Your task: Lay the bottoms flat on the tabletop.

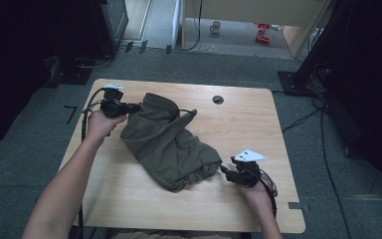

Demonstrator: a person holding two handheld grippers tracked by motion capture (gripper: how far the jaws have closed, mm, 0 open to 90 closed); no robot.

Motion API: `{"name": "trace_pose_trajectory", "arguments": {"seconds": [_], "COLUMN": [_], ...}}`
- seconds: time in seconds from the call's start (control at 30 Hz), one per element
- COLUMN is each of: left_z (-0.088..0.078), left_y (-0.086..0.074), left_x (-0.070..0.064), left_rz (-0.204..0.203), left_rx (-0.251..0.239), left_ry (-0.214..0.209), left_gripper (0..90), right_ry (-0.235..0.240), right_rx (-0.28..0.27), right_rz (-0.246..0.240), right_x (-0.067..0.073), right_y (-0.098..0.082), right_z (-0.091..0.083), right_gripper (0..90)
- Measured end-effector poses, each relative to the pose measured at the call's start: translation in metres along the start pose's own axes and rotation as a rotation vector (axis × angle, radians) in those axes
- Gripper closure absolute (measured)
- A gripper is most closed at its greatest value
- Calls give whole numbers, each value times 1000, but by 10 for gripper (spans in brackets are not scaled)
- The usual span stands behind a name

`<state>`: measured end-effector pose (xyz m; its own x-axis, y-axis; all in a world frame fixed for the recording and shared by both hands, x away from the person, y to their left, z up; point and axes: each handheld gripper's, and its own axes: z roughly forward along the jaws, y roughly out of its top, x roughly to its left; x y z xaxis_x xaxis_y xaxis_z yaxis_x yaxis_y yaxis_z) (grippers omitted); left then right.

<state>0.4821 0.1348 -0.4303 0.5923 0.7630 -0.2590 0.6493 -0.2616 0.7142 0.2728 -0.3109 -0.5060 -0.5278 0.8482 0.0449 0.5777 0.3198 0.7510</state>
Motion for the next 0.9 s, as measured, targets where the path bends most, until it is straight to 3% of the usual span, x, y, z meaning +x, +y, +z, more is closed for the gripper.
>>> {"name": "trace_pose_trajectory", "arguments": {"seconds": [0.1, 0.33, 0.6, 0.9], "left_z": [-4, -17, -17, -2], "left_y": [-2, -2, -3, -1], "left_x": [7, 3, -15, -39], "left_rz": [-24, 9, 61, 105], "left_rx": [-18, -43, -45, -42], "left_ry": [7, 18, -11, -23], "left_gripper": [743, 701, 629, 608], "right_ry": [1, 0, -1, -2], "right_rx": [1, -2, -3, -2], "right_rz": [-1, -1, -2, -1], "right_x": [0, 1, 1, 1], "right_y": [0, 0, 0, 0], "right_z": [0, 0, 0, -1], "right_gripper": [425, 426, 427, 426]}}
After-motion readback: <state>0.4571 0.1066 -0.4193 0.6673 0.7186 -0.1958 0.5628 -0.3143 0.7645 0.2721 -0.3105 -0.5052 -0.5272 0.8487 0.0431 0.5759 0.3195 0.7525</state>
